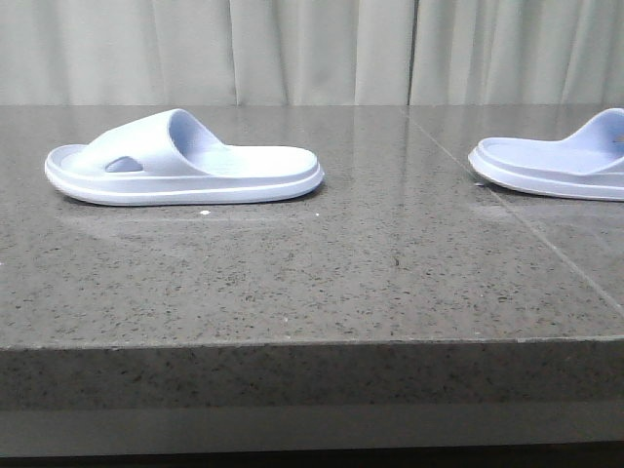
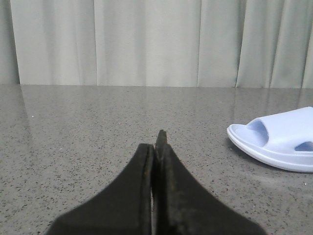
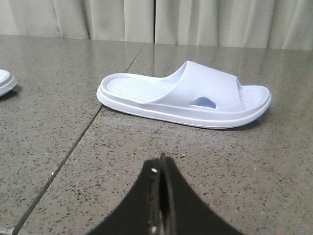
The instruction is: Insert blue slippers together front up
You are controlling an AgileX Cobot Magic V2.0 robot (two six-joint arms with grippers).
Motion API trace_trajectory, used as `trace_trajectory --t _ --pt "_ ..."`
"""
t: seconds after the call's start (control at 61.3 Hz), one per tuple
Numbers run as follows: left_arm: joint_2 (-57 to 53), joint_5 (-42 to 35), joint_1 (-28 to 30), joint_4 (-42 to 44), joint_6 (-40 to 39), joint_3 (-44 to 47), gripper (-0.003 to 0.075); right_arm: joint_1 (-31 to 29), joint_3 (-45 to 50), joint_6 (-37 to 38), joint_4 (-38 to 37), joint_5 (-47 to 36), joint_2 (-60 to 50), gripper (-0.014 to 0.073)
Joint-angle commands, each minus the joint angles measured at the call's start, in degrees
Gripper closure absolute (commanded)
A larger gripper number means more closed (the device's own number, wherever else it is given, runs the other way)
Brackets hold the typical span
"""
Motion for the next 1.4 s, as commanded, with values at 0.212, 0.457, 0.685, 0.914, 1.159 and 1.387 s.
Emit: trace_trajectory --t 0.212,0.457,0.685,0.914,1.159,1.387 --pt "-1.0 -4.8 0.1 -0.5 -0.4 0.3 0.0741 0.0 -0.3 -0.1 -0.3 -4.4 -1.1 0.0662" --pt "-1.0 -4.8 0.1 -0.5 -0.4 0.3 0.0741 0.0 -0.3 -0.1 -0.3 -4.4 -1.1 0.0662" --pt "-1.0 -4.8 0.1 -0.5 -0.4 0.3 0.0741 0.0 -0.3 -0.1 -0.3 -4.5 -1.1 0.0662" --pt "-1.0 -4.9 0.1 -0.5 -0.4 0.3 0.0741 0.0 -0.3 -0.1 -0.3 -4.8 -1.1 0.0662" --pt "-1.0 -8.4 0.1 -1.6 -0.5 -1.4 0.0741 0.0 -0.9 -0.1 -0.3 -4.7 -1.1 0.0662" --pt "1.4 -2.9 0.1 -2.4 -0.5 -14.2 0.0741 0.0 -10.1 -0.7 -1.1 -2.5 -0.4 0.0662"
